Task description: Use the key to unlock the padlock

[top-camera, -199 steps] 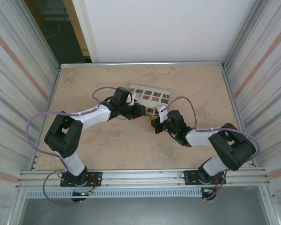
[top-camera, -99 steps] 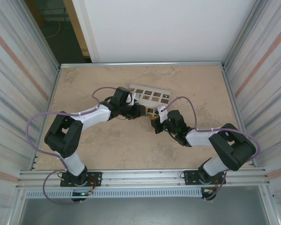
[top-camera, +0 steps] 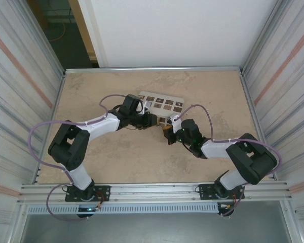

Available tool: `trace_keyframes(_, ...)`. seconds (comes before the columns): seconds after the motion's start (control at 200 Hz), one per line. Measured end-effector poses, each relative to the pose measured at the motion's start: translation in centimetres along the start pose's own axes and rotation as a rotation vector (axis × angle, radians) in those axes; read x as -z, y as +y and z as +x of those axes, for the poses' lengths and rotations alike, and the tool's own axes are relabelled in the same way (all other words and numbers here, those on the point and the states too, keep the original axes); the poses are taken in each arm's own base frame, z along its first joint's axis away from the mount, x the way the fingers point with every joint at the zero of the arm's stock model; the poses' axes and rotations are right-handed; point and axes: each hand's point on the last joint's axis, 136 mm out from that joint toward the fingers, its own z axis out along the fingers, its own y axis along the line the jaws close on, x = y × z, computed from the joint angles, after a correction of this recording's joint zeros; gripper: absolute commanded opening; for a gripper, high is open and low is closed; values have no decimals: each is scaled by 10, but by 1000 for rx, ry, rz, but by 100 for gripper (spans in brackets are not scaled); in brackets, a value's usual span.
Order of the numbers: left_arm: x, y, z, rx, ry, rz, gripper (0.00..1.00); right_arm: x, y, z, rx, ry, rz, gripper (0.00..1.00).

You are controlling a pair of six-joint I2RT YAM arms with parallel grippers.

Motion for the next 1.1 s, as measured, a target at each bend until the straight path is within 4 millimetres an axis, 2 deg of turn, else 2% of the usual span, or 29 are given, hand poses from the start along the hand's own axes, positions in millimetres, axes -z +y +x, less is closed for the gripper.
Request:
trace_keyframes(0.611, 0, 0, 0, 1, 0, -1, 20, -2, 0, 0, -6, 6, 0, 0)
trace_keyframes(0.877, 0, 2, 2, 7, 4, -3, 20, -7, 3, -14, -13, -27, -12, 0)
trace_keyframes(1.102, -1, 3, 3, 15, 5, -4, 20, -8, 4, -16, -18, -37, -18, 0)
